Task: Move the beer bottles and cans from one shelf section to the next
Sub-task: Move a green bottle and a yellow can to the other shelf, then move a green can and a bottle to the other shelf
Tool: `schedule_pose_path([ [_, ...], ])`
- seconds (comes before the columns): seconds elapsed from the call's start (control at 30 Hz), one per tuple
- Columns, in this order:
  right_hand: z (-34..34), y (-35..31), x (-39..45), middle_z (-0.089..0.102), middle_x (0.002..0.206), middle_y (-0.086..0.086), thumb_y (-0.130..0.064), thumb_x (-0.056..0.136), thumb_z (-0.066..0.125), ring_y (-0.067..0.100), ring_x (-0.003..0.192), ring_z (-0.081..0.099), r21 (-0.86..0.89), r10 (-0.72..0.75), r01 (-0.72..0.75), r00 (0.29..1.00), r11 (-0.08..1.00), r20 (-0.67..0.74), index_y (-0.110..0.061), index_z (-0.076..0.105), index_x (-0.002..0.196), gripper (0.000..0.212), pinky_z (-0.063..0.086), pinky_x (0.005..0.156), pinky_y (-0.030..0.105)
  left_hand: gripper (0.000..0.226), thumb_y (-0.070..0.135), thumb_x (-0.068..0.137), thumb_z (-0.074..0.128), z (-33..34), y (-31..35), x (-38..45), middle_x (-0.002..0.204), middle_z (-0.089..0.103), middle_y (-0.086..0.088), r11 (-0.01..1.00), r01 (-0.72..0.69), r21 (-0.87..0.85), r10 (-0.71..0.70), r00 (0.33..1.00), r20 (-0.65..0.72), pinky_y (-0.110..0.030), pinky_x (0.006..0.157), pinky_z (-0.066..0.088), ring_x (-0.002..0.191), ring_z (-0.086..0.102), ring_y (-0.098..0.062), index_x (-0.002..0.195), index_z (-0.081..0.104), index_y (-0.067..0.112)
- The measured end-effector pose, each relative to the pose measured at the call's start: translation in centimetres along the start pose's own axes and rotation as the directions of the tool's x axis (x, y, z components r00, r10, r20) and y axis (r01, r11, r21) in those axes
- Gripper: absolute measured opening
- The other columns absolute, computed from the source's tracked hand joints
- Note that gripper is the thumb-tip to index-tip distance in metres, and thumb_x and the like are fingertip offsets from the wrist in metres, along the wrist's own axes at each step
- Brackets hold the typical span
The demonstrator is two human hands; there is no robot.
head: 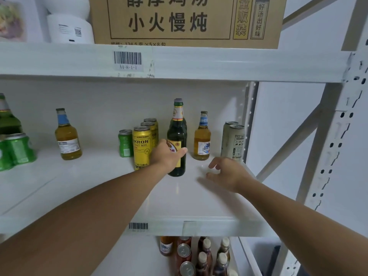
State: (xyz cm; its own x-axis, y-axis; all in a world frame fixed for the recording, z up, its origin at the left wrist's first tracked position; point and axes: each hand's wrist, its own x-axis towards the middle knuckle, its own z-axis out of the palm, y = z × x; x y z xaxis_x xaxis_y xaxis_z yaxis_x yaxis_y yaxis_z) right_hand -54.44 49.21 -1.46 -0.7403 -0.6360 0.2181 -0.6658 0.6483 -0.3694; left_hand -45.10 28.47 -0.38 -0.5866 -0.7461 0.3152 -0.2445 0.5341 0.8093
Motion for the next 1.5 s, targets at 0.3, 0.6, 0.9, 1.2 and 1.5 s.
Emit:
schedule_pose_path([
  [0.3, 0.4, -0.8, -0.3, 0.063, 0.129, 0.003, -0.049, 0.095, 0.074, 0.023, 0.108, 0.064, -0.008, -0.023, 0.023, 1.000, 1.000, -0.004, -0.028, 0.068, 0.131, 0.042, 0.052, 0.089, 0.032, 0.055, 0.053, 0.088, 0.083, 0.2, -1.3, -0.1, 0.115, 0.074, -0.004, 1.000, -0.020, -0.003, 0.020, 0.999, 0.040, -0.035, 0.079, 0.055, 0.105, 0.071, -0.027, 0.124, 0.065, 0.015],
  [0.6, 0.6, -1.8, -1.7, 0.064, 0.132, 0.004, -0.048, 0.094, 0.074, 0.022, 0.112, 0.063, 0.055, -0.109, 0.109, 0.994, 0.993, 0.003, -0.027, 0.066, 0.132, 0.045, 0.049, 0.090, 0.033, 0.067, 0.057, 0.090, 0.078, -5.1, -4.7, -4.3, 0.138, 0.069, -0.002, 0.920, -0.231, 0.315, 0.189, 0.969, 0.158, -0.042, 0.098, 0.059, 0.122, 0.067, -0.024, 0.144, 0.057, 0.023],
  [0.9, 2.8, -7.0, -1.6, 0.067, 0.111, -0.001, -0.043, 0.092, 0.075, 0.021, 0.101, 0.063, 0.208, -0.315, 0.296, 0.947, 0.932, 0.061, -0.027, 0.068, 0.112, 0.027, 0.056, 0.087, 0.038, 0.048, 0.058, 0.094, 0.072, -16.8, -7.4, -8.0, 0.127, 0.072, 0.008, 0.827, -0.185, 0.530, 0.102, 0.978, 0.183, -0.033, 0.098, 0.057, 0.111, 0.070, -0.012, 0.131, 0.070, 0.028],
  [1.2, 6.2, -18.8, -3.1, 0.064, 0.124, -0.005, -0.052, 0.092, 0.072, 0.019, 0.111, 0.062, 0.234, -0.447, 0.420, 0.892, 0.877, 0.075, -0.033, 0.067, 0.127, 0.041, 0.058, 0.093, 0.041, 0.061, 0.066, 0.096, 0.065, -27.5, -10.8, -11.8, 0.144, 0.067, 0.003, 0.734, -0.047, 0.678, -0.025, 0.995, 0.096, -0.037, 0.106, 0.053, 0.127, 0.064, -0.021, 0.144, 0.063, 0.029],
  [1.5, 11.1, -33.7, -4.0, 0.065, 0.121, -0.004, -0.055, 0.091, 0.072, 0.018, 0.105, 0.062, 0.169, -0.486, 0.464, 0.864, 0.870, 0.130, -0.035, 0.067, 0.123, 0.038, 0.050, 0.085, 0.034, 0.063, 0.067, 0.095, 0.066, -41.1, -17.7, -14.0, 0.150, 0.063, 0.004, 0.789, 0.117, 0.603, -0.138, 0.990, -0.011, -0.034, 0.099, 0.053, 0.122, 0.065, -0.018, 0.145, 0.062, 0.029],
])
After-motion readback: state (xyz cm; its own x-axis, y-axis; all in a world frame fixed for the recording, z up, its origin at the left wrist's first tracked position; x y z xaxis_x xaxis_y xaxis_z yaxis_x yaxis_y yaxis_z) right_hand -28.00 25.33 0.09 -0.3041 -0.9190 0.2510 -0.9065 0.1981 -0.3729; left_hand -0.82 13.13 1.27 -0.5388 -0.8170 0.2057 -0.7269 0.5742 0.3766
